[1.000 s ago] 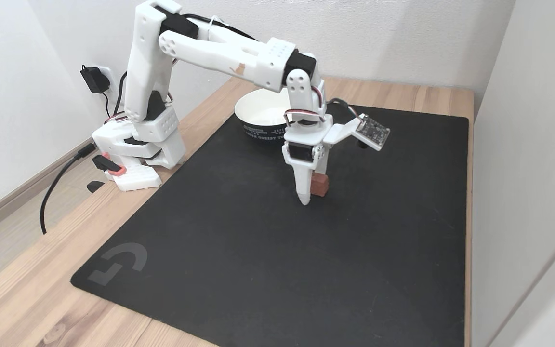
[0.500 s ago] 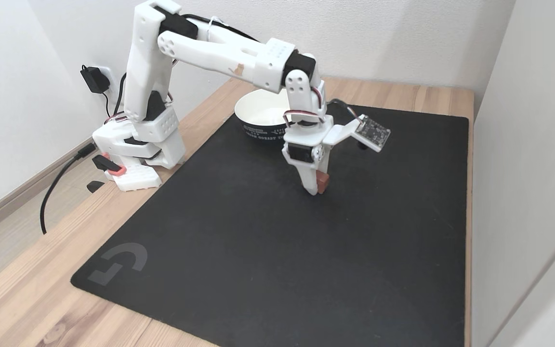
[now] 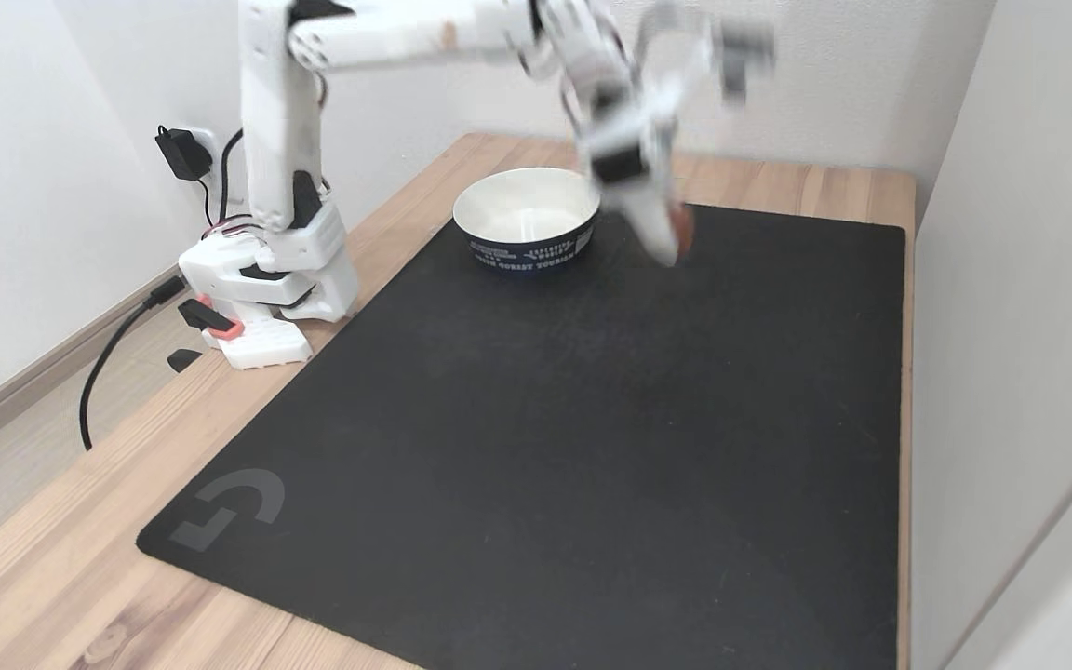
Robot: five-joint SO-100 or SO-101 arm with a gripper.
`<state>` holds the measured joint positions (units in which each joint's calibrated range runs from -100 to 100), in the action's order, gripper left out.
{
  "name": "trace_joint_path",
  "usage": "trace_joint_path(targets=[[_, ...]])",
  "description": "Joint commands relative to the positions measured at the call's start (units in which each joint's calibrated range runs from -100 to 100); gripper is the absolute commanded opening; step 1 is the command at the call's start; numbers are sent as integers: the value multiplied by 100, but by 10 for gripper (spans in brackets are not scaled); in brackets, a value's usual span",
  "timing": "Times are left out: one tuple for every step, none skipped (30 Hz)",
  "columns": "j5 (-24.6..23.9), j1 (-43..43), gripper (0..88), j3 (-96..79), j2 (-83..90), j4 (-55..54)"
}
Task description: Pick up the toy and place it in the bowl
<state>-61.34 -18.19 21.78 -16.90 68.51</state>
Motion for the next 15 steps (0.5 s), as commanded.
trace_joint_path(targets=[[320,-101,21,26,936,-69],[351,-101,21,-55,1078,-69],[393,-118,21,-190,1253,-69],[466,-202,21,-461,1594,-69],[481,-243,21,-641,1786,-69],[487,-277,21,-830,1953,-69],[481,-335,21,-1055,2136,-69],[476,-419,21,-1290,2336,-77],[450,-578,21,-1768,2787,-86],[450,-678,21,-2038,3020,-153],[450,-787,21,-2353,3228,-289],[440,-887,21,-2687,3420,-467],[434,-1005,21,-3074,3620,-721],[429,-1255,21,-3868,4029,-1313],[424,-1381,21,-4264,4220,-1627]])
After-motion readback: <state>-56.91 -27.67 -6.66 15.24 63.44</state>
